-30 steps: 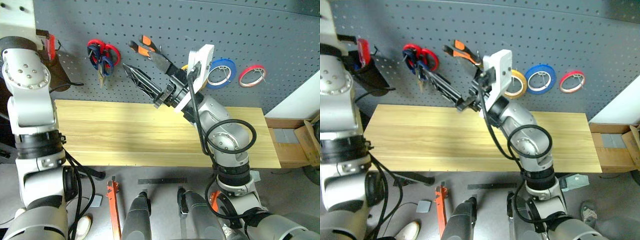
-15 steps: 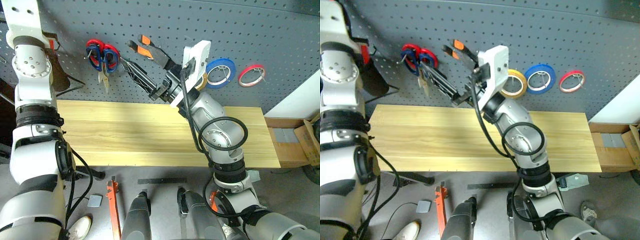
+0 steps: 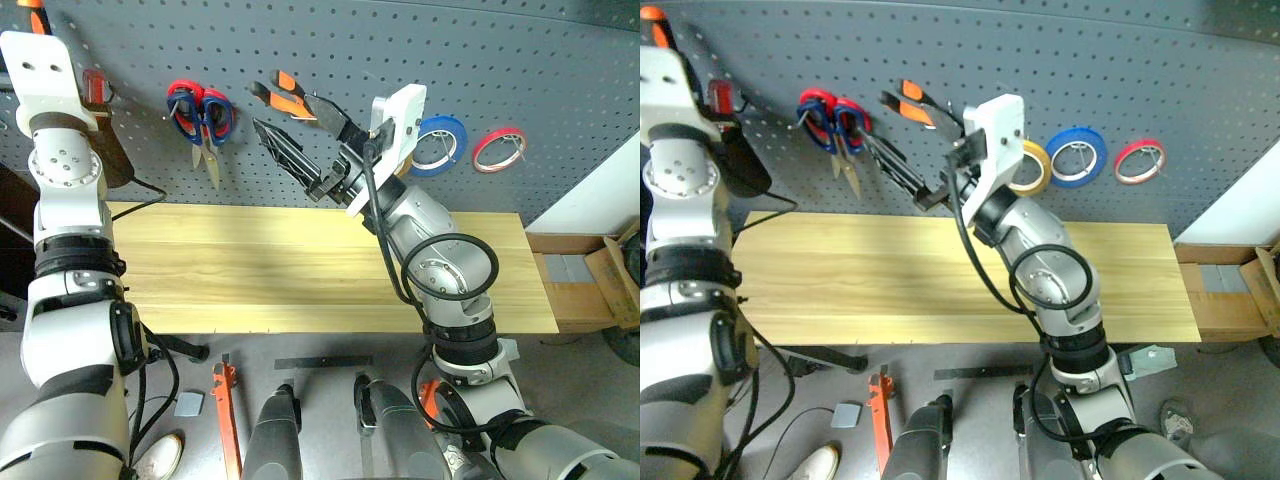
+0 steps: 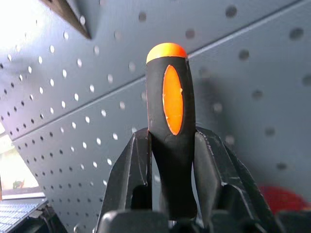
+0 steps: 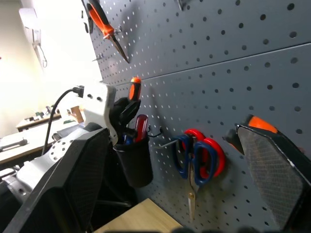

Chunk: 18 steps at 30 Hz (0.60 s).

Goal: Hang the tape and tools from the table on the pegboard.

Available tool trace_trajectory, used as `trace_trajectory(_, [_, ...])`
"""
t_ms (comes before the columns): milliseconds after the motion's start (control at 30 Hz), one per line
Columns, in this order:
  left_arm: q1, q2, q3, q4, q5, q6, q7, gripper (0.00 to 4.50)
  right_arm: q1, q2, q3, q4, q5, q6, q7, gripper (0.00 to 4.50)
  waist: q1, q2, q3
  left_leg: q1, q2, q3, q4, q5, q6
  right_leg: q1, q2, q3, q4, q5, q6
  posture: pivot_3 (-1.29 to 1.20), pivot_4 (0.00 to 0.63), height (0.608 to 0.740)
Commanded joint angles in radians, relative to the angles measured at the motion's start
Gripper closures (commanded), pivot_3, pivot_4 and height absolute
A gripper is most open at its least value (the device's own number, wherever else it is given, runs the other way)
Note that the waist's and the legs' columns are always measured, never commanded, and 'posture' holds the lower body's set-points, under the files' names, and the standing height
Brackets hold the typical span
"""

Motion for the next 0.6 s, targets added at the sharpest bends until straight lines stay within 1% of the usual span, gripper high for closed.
trace_trajectory(33, [0.119,-0.022,0.059,-0.241,-0.042,0.111,0.035,3.69,0.005,0.005,0.010,-0.034,0.000,-0.016,0.006,0.00,-0.003,0.000,0.000,0.000,0.000,0.000,0.000,0.000,0.000,0.000,-0.001,0.000,0.000,0.000,0.000,-0.01,0.265,0.740])
trace_trajectory(200, [0.314,-0.074,0.118,-0.581,-0.077,0.325,0.041,3.69,0.013,0.007,0.018,-0.030,-0.006,-0.023,0.007,0.00,-0.001,0.000,0.000,0.001,0.001,0.000,0.000,0.000,0.000,0.000,-0.001,0.000,0.001,0.001,-0.001,0.00,0.260,0.740])
trace_trajectory(300, [0.390,-0.099,0.142,-0.716,-0.094,0.428,0.039,3.69,0.018,0.001,0.018,-0.030,-0.006,-0.024,0.012,0.00,-0.001,0.000,0.000,0.001,0.001,0.000,0.001,0.000,0.000,0.000,-0.001,0.000,0.002,0.001,-0.001,0.02,0.259,0.740])
trace_trajectory(400, [0.418,-0.108,0.151,-0.770,-0.105,0.478,0.026,2.66,0.021,-0.004,0.019,-0.030,-0.004,-0.022,0.016,0.00,0.000,0.000,0.000,0.001,0.000,0.001,0.001,0.000,0.000,0.001,-0.001,0.001,0.001,0.001,-0.001,0.02,0.257,0.740])
trace_trajectory(500, [0.412,-0.109,0.147,-0.786,-0.111,0.501,0.013,1.59,0.023,-0.007,0.024,-0.032,-0.002,-0.021,0.020,0.00,0.005,0.000,0.000,0.002,0.001,-0.001,0.001,0.000,0.000,0.001,0.000,-0.001,0.002,0.001,-0.001,0.02,0.255,0.740])
trace_trajectory(533, [0.408,-0.109,0.145,-0.787,-0.112,0.505,0.011,1.33,0.023,-0.008,0.025,-0.032,-0.002,-0.021,0.021,0.00,0.006,-0.001,0.000,0.002,0.001,-0.002,0.002,0.001,0.001,0.001,0.001,-0.001,0.002,0.001,-0.001,0.02,0.254,0.740])
trace_trajectory(600, [0.398,-0.111,0.139,-0.784,-0.112,0.509,0.012,0.57,0.021,-0.009,0.023,-0.030,-0.004,-0.022,0.023,0.00,0.006,-0.001,0.000,0.001,0.001,-0.002,0.003,0.001,0.001,0.001,0.001,-0.001,0.002,0.001,-0.002,0.02,0.256,0.740])
